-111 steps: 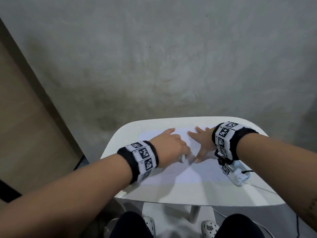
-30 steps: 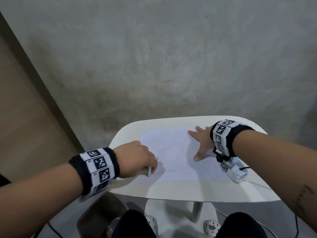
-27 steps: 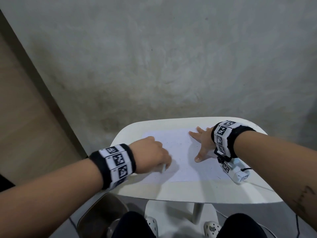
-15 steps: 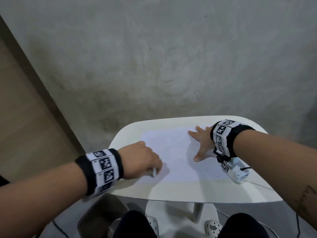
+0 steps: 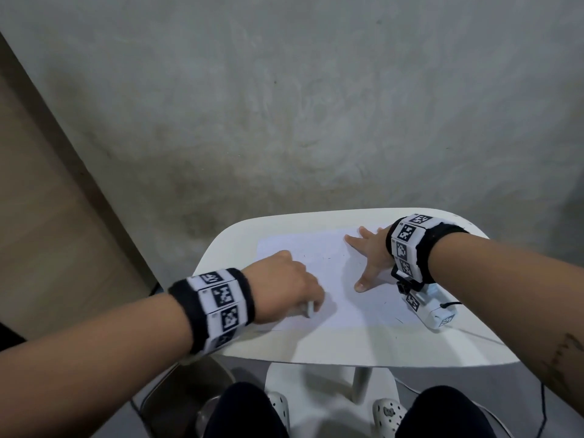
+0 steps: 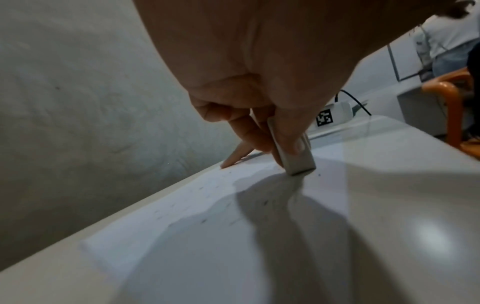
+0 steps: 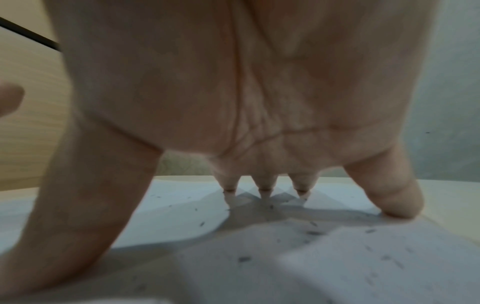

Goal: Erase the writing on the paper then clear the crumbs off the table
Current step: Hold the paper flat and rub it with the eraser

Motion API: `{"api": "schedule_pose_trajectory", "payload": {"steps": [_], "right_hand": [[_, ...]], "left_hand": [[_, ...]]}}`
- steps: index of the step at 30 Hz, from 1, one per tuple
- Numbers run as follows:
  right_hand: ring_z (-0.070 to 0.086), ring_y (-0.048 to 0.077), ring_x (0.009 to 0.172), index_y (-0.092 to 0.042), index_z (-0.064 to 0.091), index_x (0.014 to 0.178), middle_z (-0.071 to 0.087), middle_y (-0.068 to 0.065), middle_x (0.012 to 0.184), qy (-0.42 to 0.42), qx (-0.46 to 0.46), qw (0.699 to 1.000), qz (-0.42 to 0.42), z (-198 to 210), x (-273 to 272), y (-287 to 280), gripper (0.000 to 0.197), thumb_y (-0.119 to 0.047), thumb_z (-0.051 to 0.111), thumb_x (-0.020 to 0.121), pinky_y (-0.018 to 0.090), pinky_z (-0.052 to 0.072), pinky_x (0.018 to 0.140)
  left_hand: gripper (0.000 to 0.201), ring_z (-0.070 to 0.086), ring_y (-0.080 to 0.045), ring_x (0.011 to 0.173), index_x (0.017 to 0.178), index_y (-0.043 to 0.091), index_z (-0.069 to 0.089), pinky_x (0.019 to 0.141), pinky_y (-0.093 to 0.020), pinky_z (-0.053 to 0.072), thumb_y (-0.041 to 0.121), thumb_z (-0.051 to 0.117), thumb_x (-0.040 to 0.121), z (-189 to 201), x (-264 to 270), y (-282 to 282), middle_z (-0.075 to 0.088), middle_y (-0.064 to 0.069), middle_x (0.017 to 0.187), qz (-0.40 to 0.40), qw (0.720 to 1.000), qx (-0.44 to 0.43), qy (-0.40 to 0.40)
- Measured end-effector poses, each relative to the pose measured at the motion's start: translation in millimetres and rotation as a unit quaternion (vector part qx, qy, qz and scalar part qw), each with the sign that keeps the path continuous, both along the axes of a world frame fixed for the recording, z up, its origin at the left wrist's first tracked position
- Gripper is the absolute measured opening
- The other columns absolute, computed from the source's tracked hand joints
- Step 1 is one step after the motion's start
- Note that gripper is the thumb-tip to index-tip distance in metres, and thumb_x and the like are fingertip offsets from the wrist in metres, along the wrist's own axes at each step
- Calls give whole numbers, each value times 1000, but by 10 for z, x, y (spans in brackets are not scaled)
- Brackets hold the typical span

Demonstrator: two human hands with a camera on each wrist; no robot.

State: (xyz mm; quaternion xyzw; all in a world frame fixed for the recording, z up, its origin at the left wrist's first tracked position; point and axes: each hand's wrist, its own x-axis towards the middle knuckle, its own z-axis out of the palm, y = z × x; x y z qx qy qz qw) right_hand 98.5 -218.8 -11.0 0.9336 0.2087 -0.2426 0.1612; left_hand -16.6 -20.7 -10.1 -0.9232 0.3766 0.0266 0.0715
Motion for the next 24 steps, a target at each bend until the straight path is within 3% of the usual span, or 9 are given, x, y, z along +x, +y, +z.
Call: {"api": "schedule_pose_trajectory", "payload": {"steps": [3, 6, 11, 14, 19, 24], "right_hand": [[2, 33, 148, -29, -15, 151, -18, 8, 159, -3, 5, 1000, 1, -13, -3, 13, 116, -68, 63, 74, 51, 13, 115], [1, 34, 148, -30, -16, 151, -20, 7, 159, 0, -1, 1000, -4, -12, 1, 8, 117, -70, 62, 73, 52, 12, 115], [3, 34, 148, -29, -17, 151, -19, 7, 159, -15, -13, 1000, 0, -14, -43, 24, 116, -69, 61, 75, 50, 13, 116], [4, 33, 148, -28, -16, 151, -18, 7, 159, -20, -17, 1000, 5, 1, -76, 20, 115, -69, 60, 75, 49, 14, 115], [2, 33, 148, -28, -16, 151, -18, 8, 159, -7, 4, 1000, 4, 11, -37, 7, 115, -68, 61, 76, 50, 11, 116], [0, 32, 148, -28, -15, 152, -18, 8, 159, -5, 9, 1000, 2, -1, -45, 7, 114, -67, 61, 77, 50, 11, 116]], "left_hand": [[5, 60, -15, 80, 93, 34, 63, 71, -28, 26, 35, 61, 88, 0, -124, 379, 68, 14, 90, -6, 1000, 16, 13], [10, 58, -15, 87, 97, 35, 62, 73, -29, 26, 38, 56, 90, 26, -160, 462, 68, 14, 93, 11, 999, 41, 18], [22, 52, -17, 104, 115, 34, 61, 74, -28, 17, 35, 53, 95, 145, 122, -262, 64, 13, 115, 20, 999, 41, -25], [24, 51, -16, 103, 119, 33, 59, 74, -27, 17, 30, 52, 97, 102, 164, -444, 63, 14, 117, 15, 999, 33, -22], [11, 58, -17, 92, 99, 31, 65, 79, -31, 31, 35, 60, 91, 27, -16, 155, 69, 12, 98, 10, 1000, -4, 16], [16, 54, -13, 97, 106, 33, 64, 78, -26, 23, 38, 52, 95, 118, -139, 401, 67, 11, 97, 39, 994, 96, 35]]}}
